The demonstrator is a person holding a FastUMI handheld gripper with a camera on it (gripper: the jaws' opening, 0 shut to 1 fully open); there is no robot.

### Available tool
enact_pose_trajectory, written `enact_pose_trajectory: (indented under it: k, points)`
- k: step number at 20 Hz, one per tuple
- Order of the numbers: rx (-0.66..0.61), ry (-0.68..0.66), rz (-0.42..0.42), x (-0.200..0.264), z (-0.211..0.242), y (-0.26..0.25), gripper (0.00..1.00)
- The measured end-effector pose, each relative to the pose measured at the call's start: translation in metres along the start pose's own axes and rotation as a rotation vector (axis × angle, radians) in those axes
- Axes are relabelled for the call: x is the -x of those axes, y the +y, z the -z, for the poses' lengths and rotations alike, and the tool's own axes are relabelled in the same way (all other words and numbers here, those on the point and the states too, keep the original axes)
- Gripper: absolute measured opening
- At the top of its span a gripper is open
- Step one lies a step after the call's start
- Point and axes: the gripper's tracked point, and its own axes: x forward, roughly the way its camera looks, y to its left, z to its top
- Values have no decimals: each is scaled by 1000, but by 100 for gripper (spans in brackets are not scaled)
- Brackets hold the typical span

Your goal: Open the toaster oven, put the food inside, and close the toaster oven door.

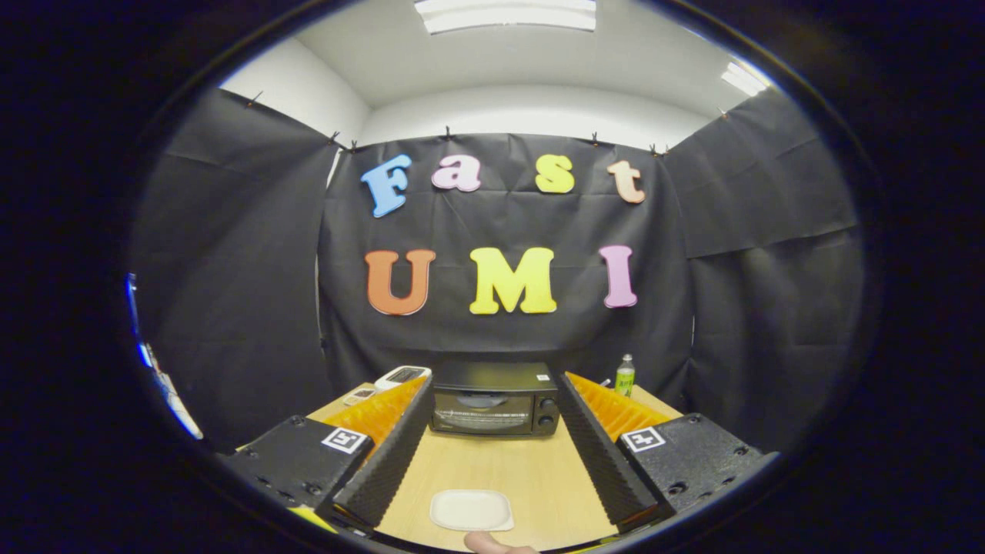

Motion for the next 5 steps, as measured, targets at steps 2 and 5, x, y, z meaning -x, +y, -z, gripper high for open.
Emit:
enact_pose_trajectory:
  k: [2,5]
  points:
    - [7,7,8,0,4,-3,100]
    - [25,38,-9,0,13,2,100]
